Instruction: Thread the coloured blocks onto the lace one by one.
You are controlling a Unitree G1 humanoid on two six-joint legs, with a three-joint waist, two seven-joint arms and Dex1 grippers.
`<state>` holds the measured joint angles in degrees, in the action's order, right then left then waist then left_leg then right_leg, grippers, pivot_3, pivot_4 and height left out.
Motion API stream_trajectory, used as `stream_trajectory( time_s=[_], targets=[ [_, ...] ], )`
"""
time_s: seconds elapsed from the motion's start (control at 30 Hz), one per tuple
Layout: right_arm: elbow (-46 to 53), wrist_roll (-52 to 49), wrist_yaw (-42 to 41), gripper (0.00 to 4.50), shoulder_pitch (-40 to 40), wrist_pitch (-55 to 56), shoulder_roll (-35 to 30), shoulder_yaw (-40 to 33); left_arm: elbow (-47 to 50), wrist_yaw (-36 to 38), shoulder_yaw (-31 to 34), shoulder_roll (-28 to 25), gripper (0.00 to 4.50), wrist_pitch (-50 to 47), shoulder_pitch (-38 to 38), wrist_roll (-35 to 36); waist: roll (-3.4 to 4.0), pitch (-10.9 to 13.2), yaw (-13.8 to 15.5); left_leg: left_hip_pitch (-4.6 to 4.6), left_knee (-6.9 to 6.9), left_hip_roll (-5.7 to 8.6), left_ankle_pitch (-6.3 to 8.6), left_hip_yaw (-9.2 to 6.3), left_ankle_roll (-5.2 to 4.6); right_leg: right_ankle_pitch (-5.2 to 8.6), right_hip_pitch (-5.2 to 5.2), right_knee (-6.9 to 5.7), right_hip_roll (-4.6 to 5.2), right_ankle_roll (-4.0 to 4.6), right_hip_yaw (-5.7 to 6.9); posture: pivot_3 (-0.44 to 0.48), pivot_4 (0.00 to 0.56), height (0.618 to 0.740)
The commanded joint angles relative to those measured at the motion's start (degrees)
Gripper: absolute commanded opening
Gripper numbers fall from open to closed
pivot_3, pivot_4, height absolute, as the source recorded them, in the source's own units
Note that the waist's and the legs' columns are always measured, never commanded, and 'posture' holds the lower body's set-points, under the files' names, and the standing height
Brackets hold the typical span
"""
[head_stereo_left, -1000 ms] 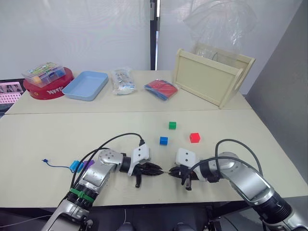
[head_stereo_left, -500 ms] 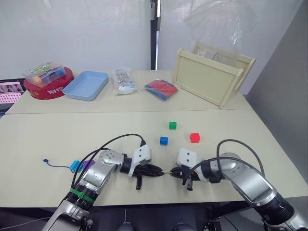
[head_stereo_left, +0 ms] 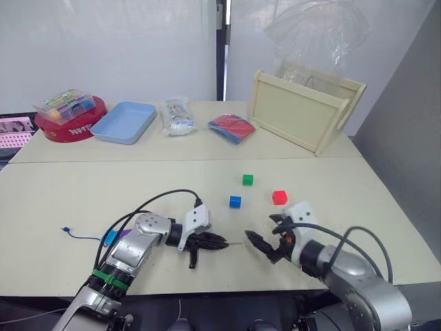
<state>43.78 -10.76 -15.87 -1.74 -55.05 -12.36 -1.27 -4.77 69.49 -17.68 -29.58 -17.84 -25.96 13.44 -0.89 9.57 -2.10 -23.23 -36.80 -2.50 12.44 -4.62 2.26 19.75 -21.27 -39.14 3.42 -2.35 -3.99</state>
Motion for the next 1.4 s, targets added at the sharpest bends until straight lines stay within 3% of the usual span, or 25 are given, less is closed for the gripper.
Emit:
stream_trajectory(
  time_s=[0.03, 0.23, 0.6, 0.63, 0.73, 0.93, 1.17, 1.23, 1.33, 1.4],
  targets=[
    [-2.5, 6.5, 9.6, 4.47, -0.7, 9.6, 4.3, 2.4, 1.9, 0.5, 0.7, -0.3, 0.00, -0.3, -0.1, 0.7, 0.00, 0.0, -0.3, 0.02, 0.00, 0.00, 0.00, 0.00, 0.00, 0.00, 0.00, -0.01, -0.01, 0.00, 0.00, 0.000, 0.150, 0.740],
    [-18.6, 11.9, 16.5, 4.47, 3.4, 25.6, 9.2, 4.1, 2.1, 0.3, 0.6, -0.2, 0.00, -0.5, -0.4, 0.7, 0.00, 0.0, -0.5, 0.07, 0.07, -0.02, 0.00, 0.01, 0.00, 0.00, 0.00, -0.03, -0.03, 0.00, -0.02, 0.000, 0.150, 0.740],
    [-44.6, 10.0, 18.4, 4.47, 19.2, 37.4, 10.3, -1.8, 2.5, -0.2, 0.8, -0.7, 0.00, -0.6, 0.0, 0.3, 0.01, 0.0, -0.4, 0.05, 0.08, -0.01, -0.02, 0.05, 0.04, 0.00, -0.01, -0.02, 0.00, 0.00, -0.04, 0.000, 0.150, 0.740],
    [-45.0, 9.4, 18.5, 4.23, 19.3, 38.0, 11.0, -2.1, 2.5, -0.6, 0.8, -0.8, 0.00, -0.7, 0.0, 0.1, 0.01, 0.0, -0.5, 0.07, 0.08, -0.03, -0.02, 0.04, 0.04, 0.00, -0.01, -0.03, -0.01, 0.01, -0.03, 0.000, 0.150, 0.740],
    [-44.0, 8.7, 18.6, 3.40, 19.0, 38.1, 12.8, -1.5, 2.2, -0.8, 0.9, -0.9, 0.00, -0.7, 0.2, 0.0, 0.02, 0.0, -0.6, 0.07, 0.11, -0.05, -0.02, 0.03, 0.04, 0.00, -0.01, -0.06, -0.03, 0.01, -0.03, 0.000, 0.150, 0.740],
    [-42.5, 9.1, 18.6, 1.22, 18.6, 37.6, 14.0, -1.0, 2.0, -1.1, 0.7, -0.8, 0.00, -0.5, 0.4, -0.1, 0.02, 0.0, -0.6, 0.08, 0.11, -0.04, -0.02, 0.03, 0.04, 0.00, -0.01, -0.07, -0.02, 0.01, -0.04, 0.000, 0.150, 0.740],
    [-33.2, 9.7, 18.6, 1.20, 13.2, 34.7, 15.1, 1.7, 1.5, -1.3, 0.4, -0.5, 0.00, 0.2, 0.4, -0.5, 0.03, 0.0, -0.5, 0.05, 0.11, -0.04, -0.02, 0.03, 0.04, 0.00, -0.04, -0.06, -0.02, 0.00, -0.04, 0.000, 0.150, 0.740],
    [-25.8, 10.5, 18.0, 1.20, 7.9, 32.4, 14.9, 5.0, 1.4, -1.4, 0.7, -0.4, 0.00, 0.3, 0.4, -0.3, 0.04, 0.0, -0.4, 0.03, 0.12, -0.04, -0.02, 0.02, 0.04, 0.00, -0.06, -0.07, -0.02, 0.00, -0.03, 0.000, 0.150, 0.740],
    [-9.0, 13.8, 15.6, 1.20, -4.6, 27.5, 10.6, 16.2, 0.4, -1.9, 0.9, 0.1, 0.00, 0.4, -0.2, -0.4, 0.05, 0.0, -0.2, -0.03, 0.15, -0.02, -0.01, 0.01, 0.03, 0.00, -0.07, -0.05, 0.00, 0.00, -0.02, 0.000, 0.150, 0.740],
    [-4.4, 14.4, 14.9, 1.20, -8.2, 24.6, 8.6, 17.7, 0.2, -1.8, 0.8, 0.2, 0.00, 0.5, -0.2, -0.4, 0.04, 0.0, -0.3, -0.04, 0.16, -0.01, -0.01, 0.00, 0.02, 0.00, -0.08, -0.01, 0.00, 0.00, -0.02, 0.000, 0.150, 0.740]
  ],
)
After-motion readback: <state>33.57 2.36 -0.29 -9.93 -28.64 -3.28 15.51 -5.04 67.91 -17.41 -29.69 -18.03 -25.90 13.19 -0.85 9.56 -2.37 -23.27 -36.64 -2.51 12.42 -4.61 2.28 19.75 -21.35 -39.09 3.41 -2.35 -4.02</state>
